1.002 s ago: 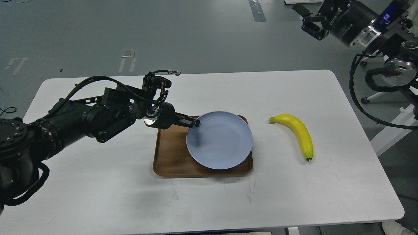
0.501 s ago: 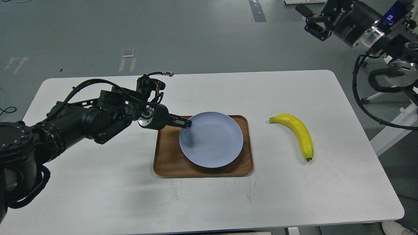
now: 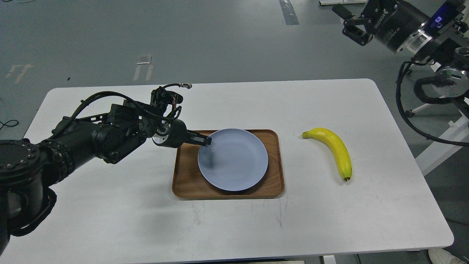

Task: Place banana on plate with both arms

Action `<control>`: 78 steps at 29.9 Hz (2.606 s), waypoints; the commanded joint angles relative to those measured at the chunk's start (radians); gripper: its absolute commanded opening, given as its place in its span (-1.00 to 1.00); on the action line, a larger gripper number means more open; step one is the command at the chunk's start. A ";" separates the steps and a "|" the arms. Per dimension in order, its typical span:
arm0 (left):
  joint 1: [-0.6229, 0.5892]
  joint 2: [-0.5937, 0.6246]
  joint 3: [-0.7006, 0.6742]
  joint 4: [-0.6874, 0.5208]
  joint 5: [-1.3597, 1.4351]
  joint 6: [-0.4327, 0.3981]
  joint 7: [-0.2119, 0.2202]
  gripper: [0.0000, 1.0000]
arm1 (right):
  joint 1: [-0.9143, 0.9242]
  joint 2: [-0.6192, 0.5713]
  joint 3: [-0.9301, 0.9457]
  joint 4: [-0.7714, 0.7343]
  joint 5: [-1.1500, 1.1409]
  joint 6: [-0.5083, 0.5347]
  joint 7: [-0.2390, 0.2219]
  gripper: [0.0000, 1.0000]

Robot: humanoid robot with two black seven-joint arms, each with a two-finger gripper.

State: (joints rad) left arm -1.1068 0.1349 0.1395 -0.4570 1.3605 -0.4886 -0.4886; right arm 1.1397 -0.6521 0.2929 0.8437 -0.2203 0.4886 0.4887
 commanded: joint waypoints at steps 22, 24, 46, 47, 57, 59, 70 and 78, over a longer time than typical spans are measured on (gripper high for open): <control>0.037 0.282 -0.179 -0.014 -1.195 0.000 0.000 0.95 | 0.014 -0.222 -0.126 0.138 -0.285 0.000 0.000 1.00; 0.070 0.298 -0.249 -0.014 -1.195 0.000 0.000 0.95 | 0.012 -0.245 -0.129 0.161 -0.461 0.000 0.000 1.00; 0.114 0.311 -0.336 -0.026 -1.198 0.000 0.000 0.95 | 0.180 0.060 -0.669 -0.058 -1.117 0.000 0.000 1.00; 0.114 0.311 -0.336 -0.026 -1.198 0.000 0.000 0.95 | 0.186 0.071 -0.693 -0.072 -1.119 0.000 0.000 1.00; 0.114 0.319 -0.336 -0.026 -1.198 0.000 0.000 0.95 | 0.181 0.155 -0.796 -0.149 -1.119 0.000 0.000 1.00; 0.114 0.321 -0.336 -0.026 -1.198 0.000 0.000 0.95 | 0.176 0.175 -0.811 -0.175 -1.119 0.000 0.000 1.00; 0.116 0.324 -0.334 -0.026 -1.196 0.000 0.000 0.95 | 0.120 0.242 -0.836 -0.252 -1.119 0.000 0.000 0.92; 0.117 0.345 -0.336 -0.028 -1.196 0.000 0.000 0.95 | 0.101 0.261 -0.836 -0.253 -1.117 0.000 0.000 0.80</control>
State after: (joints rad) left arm -0.9897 0.4747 -0.1953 -0.4834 0.1646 -0.4887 -0.4889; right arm 1.2443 -0.3957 -0.5432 0.5918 -1.3391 0.4888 0.4886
